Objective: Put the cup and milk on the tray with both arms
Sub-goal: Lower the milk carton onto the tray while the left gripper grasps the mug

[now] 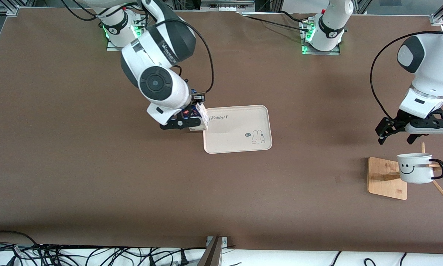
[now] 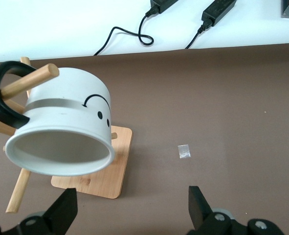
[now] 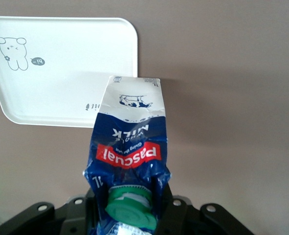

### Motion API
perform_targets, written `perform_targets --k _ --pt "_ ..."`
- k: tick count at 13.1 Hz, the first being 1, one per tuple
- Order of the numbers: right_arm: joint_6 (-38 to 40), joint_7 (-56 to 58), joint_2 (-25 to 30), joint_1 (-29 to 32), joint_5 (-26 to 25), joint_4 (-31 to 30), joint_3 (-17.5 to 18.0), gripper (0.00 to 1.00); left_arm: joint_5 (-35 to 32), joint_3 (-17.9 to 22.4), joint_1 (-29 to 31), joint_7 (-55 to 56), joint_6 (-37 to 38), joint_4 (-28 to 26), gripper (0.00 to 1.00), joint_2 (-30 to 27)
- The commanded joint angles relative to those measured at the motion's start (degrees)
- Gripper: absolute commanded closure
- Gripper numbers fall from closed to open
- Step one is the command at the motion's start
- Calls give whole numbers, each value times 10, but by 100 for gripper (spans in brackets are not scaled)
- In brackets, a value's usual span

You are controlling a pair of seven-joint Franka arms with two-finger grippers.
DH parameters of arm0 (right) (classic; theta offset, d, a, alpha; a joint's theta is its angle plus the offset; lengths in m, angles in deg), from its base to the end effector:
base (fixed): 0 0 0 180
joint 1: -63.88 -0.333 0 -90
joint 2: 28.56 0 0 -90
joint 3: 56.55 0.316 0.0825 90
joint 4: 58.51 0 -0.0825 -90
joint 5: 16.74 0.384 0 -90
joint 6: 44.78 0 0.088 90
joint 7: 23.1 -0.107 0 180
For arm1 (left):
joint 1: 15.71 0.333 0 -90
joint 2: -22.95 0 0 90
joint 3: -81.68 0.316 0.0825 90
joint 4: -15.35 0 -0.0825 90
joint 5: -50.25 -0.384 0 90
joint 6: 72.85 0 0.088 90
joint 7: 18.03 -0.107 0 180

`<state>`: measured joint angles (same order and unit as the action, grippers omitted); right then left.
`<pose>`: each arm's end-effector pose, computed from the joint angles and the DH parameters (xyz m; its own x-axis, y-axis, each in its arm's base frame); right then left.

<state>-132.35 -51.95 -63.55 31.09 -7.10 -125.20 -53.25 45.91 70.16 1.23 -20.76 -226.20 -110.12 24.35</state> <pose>0.5618 0.4197 0.4250 0.9454 0.1097 -0.3068 0.0974 -0.9937 -0.0553 0.5709 0.0523 0.4262 0.8968 -0.0283 0.4414 0.0064 -0.9970 -0.0768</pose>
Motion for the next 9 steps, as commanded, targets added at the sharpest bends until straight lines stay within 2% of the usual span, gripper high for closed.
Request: perform_targets --k 1,4,9 --pt "24 -9 -47 -33 12 69 -19 54 -14 -1 1 -1 -12 -2 0 3" --pt "9 -9 -63 -47 12 78 -24 54 -14 -1 1 -6 -47 -2 0 22" --pt "-22 -36 -88 -52 13 78 -30 54 -29 -1 1 -8 -51 7 0 39"
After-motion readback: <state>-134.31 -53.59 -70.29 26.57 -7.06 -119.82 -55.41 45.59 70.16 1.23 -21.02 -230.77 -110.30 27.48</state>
